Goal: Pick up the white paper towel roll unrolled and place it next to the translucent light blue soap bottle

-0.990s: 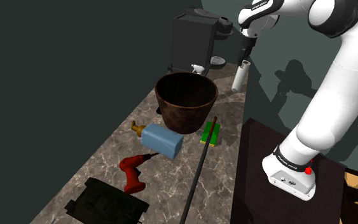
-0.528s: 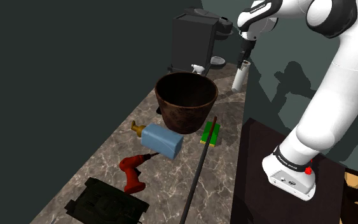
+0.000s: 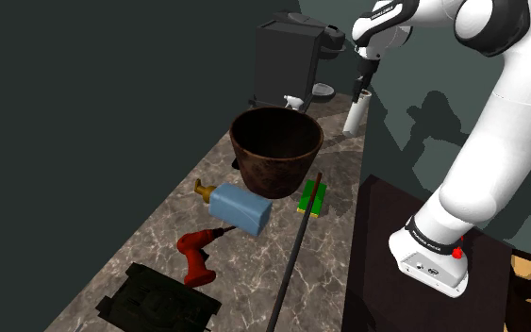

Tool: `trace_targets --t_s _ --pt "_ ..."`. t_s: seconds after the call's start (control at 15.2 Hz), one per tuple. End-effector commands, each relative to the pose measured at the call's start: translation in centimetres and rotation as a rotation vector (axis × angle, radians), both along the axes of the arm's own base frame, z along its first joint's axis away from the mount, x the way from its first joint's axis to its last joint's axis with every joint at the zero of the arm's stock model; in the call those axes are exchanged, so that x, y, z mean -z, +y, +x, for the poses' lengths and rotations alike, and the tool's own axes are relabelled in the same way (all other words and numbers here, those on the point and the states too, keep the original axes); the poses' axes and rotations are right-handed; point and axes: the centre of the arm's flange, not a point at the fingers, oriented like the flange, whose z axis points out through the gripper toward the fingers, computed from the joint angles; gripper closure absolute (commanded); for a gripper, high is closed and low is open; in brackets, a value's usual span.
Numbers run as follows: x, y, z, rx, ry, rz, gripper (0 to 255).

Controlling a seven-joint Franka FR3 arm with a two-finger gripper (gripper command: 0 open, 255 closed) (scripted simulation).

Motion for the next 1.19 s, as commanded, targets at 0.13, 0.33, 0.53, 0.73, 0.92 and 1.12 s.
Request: trace_targets --t_s 0.13,0.33,0.53,0.73,0.92,1.12 --pt "0.0 0.0 0.0 0.0 0.001 0.001 255" --pt "-1.0 0.0 0.0 0.0 0.001 0.001 255" --pt "-2.6 0.0 0.0 0.0 0.001 0.001 255" --pt "-4.2 0.0 0.0 0.0 0.001 0.001 255" --pt "-5.8 0.0 0.0 0.0 0.001 0.001 255" --pt "-7.3 0.0 0.0 0.0 0.001 0.001 255"
